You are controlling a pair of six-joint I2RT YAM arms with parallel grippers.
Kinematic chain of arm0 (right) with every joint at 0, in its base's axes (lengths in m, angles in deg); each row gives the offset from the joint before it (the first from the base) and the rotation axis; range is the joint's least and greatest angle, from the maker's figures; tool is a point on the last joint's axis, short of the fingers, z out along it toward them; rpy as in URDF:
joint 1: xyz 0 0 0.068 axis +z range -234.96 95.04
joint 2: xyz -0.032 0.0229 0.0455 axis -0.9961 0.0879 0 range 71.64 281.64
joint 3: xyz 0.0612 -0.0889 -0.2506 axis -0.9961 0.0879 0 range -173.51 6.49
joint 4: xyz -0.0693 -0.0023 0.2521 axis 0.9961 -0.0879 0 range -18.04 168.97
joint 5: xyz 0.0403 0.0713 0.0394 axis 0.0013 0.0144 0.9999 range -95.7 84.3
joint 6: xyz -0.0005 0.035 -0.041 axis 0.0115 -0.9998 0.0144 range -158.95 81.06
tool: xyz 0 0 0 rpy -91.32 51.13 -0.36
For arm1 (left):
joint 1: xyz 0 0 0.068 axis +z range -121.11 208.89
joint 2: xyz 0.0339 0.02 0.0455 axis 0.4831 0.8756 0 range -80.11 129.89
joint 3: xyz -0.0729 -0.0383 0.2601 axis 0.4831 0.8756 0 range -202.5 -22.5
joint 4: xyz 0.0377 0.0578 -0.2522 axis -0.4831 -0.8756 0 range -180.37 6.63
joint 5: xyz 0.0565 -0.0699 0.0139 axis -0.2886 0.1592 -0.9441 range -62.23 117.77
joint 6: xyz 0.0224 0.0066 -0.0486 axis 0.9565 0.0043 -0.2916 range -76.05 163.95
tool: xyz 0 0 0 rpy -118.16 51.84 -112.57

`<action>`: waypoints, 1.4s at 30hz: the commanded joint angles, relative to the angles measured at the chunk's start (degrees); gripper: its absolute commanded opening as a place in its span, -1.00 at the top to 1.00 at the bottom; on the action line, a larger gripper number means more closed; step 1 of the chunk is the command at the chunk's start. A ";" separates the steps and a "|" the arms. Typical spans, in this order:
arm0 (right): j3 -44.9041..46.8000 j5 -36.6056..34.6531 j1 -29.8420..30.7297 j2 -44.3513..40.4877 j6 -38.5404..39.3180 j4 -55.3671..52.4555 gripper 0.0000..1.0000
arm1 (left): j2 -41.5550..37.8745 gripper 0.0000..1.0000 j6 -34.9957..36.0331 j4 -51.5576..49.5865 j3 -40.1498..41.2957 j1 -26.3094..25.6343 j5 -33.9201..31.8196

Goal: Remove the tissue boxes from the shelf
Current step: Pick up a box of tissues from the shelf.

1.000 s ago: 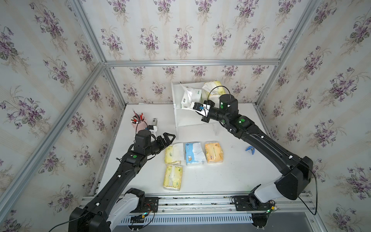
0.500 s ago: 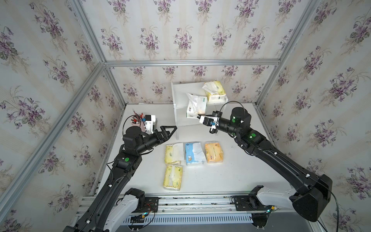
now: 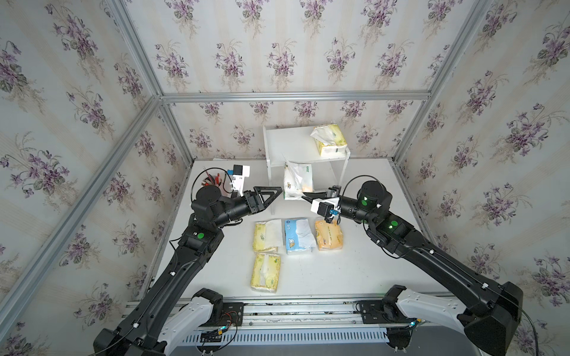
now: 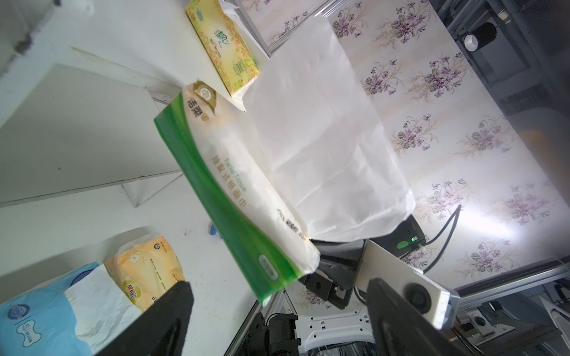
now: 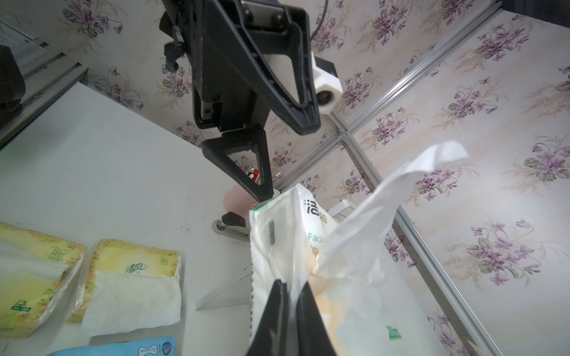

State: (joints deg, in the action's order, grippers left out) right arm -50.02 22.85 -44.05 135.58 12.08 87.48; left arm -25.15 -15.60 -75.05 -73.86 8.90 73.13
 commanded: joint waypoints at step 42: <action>1.73 0.16 0.53 -7.68 -22.72 3.96 -0.03 | 0.05 0.60 16.69 -4.82 -1.26 -4.41 -7.24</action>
State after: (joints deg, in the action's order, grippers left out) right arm -49.06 22.64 -42.50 129.33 -1.49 88.64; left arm -24.21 -4.41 -79.58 -75.39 4.72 67.73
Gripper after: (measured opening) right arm 0.506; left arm 0.269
